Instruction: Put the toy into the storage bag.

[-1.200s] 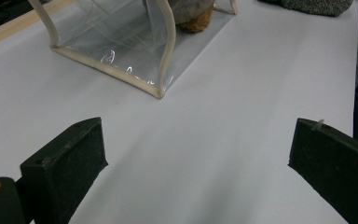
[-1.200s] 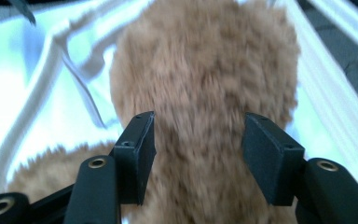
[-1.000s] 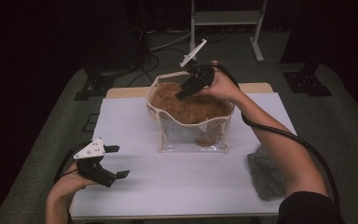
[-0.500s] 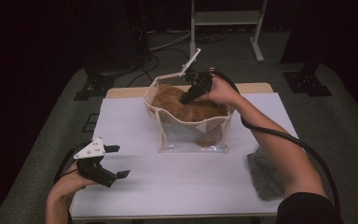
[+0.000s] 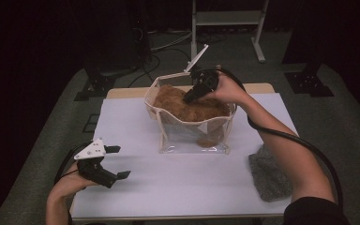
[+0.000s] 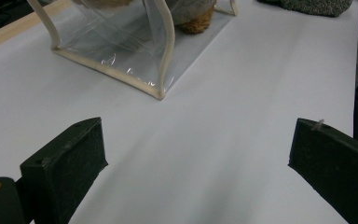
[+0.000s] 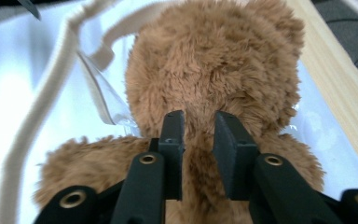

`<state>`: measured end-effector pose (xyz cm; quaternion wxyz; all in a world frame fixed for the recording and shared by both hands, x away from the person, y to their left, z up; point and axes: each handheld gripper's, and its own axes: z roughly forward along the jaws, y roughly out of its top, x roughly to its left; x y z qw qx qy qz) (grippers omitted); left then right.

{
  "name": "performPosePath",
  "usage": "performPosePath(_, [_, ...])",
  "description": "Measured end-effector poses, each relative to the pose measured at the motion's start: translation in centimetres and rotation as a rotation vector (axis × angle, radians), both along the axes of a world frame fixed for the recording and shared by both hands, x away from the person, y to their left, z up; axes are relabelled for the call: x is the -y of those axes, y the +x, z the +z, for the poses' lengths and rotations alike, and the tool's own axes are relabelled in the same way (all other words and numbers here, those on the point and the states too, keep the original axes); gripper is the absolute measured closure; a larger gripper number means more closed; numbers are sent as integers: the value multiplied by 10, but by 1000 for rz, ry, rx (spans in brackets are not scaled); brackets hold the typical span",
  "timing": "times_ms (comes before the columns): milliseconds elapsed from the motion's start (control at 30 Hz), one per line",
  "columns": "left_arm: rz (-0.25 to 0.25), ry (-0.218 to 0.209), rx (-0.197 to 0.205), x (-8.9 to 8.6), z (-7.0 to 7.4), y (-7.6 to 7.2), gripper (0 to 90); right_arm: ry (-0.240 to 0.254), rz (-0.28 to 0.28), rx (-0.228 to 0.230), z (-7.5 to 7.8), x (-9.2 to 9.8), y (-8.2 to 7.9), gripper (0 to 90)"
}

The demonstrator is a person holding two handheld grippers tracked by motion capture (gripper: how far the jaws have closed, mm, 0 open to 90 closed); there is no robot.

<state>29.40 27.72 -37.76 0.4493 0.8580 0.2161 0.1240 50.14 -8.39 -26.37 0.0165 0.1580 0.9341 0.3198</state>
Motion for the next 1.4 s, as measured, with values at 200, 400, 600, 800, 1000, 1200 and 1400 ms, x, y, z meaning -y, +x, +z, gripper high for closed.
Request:
performPosePath(200, [-2,6,0,1,0,0,30,48,-10,-4,13,18,-9,640])
performPosePath(400, [-3,6,0,1,0,1,30,91,-23,3,23,39,-17,596])
performPosePath(600, [-4,0,2,3,1,3,30,132,-43,13,32,62,-27,564])
performPosePath(800, [-7,5,1,7,1,4,30,170,-71,20,38,93,-38,531])
performPosePath(1000, [-10,11,-4,8,-1,4,30,214,-112,21,39,121,-48,506])
performPosePath(1200, [-16,8,-4,9,-2,5,30,231,-148,23,38,143,-60,490])
performPosePath(1400, [-19,11,-3,9,-2,5,30,237,-176,23,34,163,-69,477])
